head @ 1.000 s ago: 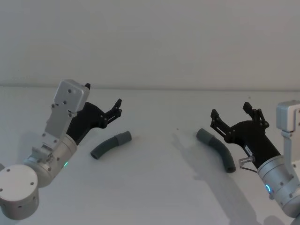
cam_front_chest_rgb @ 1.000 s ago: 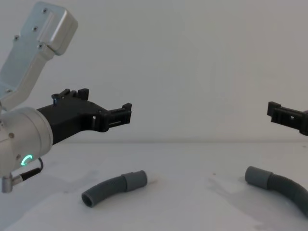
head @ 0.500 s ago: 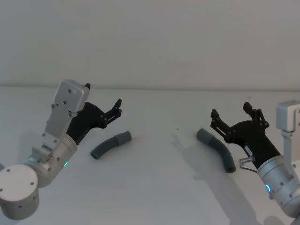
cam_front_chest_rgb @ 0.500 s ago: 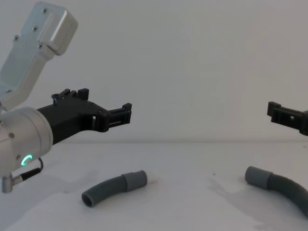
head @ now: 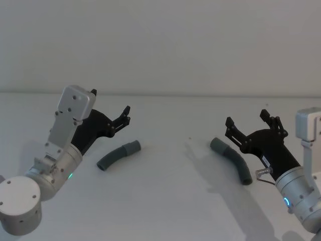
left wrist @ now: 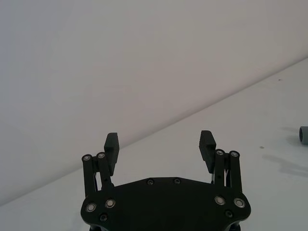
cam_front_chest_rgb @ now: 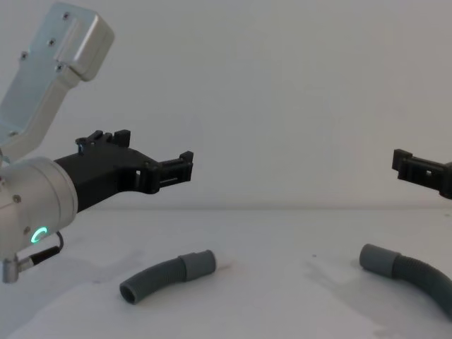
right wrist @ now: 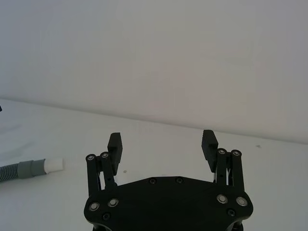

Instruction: Use both hands to pick up one end of the pipe from the table, align the ends, and insert them.

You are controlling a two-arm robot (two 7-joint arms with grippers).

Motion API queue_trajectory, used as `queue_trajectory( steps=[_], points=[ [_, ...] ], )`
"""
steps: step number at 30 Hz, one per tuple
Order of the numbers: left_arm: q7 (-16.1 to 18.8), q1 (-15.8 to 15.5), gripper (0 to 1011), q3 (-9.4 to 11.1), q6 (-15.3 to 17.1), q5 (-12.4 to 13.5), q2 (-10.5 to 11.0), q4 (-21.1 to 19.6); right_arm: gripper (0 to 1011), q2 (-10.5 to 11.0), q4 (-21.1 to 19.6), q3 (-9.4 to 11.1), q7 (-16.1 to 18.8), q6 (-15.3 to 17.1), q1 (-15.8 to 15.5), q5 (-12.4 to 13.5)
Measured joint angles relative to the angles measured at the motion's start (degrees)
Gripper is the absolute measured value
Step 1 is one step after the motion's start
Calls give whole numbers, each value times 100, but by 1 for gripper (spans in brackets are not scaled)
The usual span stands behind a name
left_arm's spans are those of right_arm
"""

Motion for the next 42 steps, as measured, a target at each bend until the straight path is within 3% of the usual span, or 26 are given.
queue_trajectory(
  steps=[42],
  points=[
    [0, 0, 1001, -1, 0, 0, 0, 0, 1000, 0, 0, 0, 0, 0, 0, 0]
  ],
)
